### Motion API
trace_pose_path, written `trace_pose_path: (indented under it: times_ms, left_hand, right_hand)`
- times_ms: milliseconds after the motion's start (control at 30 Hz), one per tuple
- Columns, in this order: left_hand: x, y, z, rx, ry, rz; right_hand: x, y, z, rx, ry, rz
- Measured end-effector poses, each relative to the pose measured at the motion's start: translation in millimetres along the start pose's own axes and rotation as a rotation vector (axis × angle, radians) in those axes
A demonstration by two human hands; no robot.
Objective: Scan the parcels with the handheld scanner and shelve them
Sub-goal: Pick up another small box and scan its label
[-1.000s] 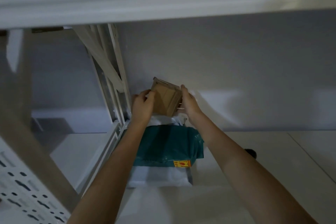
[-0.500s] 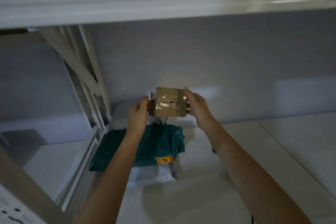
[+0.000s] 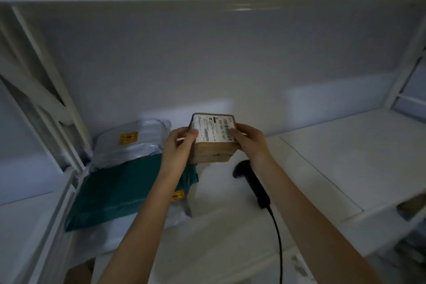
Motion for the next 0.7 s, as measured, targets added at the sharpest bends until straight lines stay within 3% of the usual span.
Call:
trace_pose_path:
  times_ms: [133, 400, 700]
  left_hand:
    - [-7, -14, -3, -0.081, 0.082, -0.007]
    - [-35, -58, -4, -0.203, 0.285, -0.324]
    - [-76, -93, -19, -0.16, 0.42, -0.153]
  right_hand:
    - [-5, 30, -5, -0.072, 0.064, -0.079]
    - [-4, 79, -37, -0.153, 0.18, -0.332]
    - [8, 87, -41, -0.125, 0.294, -0.449]
Point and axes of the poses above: each hand's wrist, its own x-axis towards the middle knuckle, its own y-axis out of the back of the hand, z = x × y, the point moved 4 cm from there along x, towards the middle knuckle, and after that the axes turned 7 degrees about -y, right-handed, at the moved point
